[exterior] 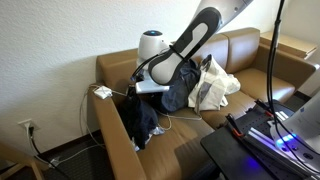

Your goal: Place the black clothing on top of the clothing on the right

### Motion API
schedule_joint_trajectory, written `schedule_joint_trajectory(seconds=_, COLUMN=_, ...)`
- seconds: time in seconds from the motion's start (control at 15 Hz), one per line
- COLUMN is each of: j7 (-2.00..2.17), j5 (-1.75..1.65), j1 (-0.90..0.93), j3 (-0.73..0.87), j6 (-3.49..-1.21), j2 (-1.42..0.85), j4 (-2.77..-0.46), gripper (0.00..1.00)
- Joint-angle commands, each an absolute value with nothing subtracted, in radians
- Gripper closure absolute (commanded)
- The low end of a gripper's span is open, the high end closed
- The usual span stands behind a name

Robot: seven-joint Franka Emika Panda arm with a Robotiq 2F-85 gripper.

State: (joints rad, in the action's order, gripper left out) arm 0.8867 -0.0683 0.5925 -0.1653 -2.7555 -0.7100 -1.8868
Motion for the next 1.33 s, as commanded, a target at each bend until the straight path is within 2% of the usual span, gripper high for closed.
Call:
schedule_joint_trajectory(seconds=0.0, j7=0.869, j5=-0.039, j1=0.624, j3=-0.132, j6=-2.784, j2=-0.704, j4=-1.894, gripper=0.00)
schedule_joint_trajectory(seconds=0.27, j7=0.879, j5=-0.059, j1=0.683, j3=-0.089, j6=-2.763, j2=-0.710, j4=-1.877, gripper=0.00)
schedule_joint_trajectory(seconds=0.47, j7=0.935, j5=-0.116, j1=0.789, j3=0.012, j6=-2.710, j2=-0.719, j4=-1.855, gripper=0.00)
schedule_joint_trajectory(seconds=0.6, j7=0.869, j5=-0.023, j1=0.698, j3=-0.075, j6=-2.796, j2=-0.725, j4=-1.880, gripper=0.00)
schedule_joint_trajectory(seconds=0.67, j7=0.903, j5=-0.055, j1=0.762, j3=-0.020, j6=-2.756, j2=-0.718, j4=-1.873, gripper=0.00)
schedule_joint_trajectory(seconds=0.93, j7=0.891, j5=-0.026, j1=0.731, j3=-0.044, j6=-2.772, j2=-0.720, j4=-1.874, gripper=0.00)
schedule_joint_trajectory(seconds=1.27, j7=0.891, j5=0.031, j1=0.683, j3=-0.066, j6=-2.419, j2=-0.964, j4=-1.626, gripper=0.00)
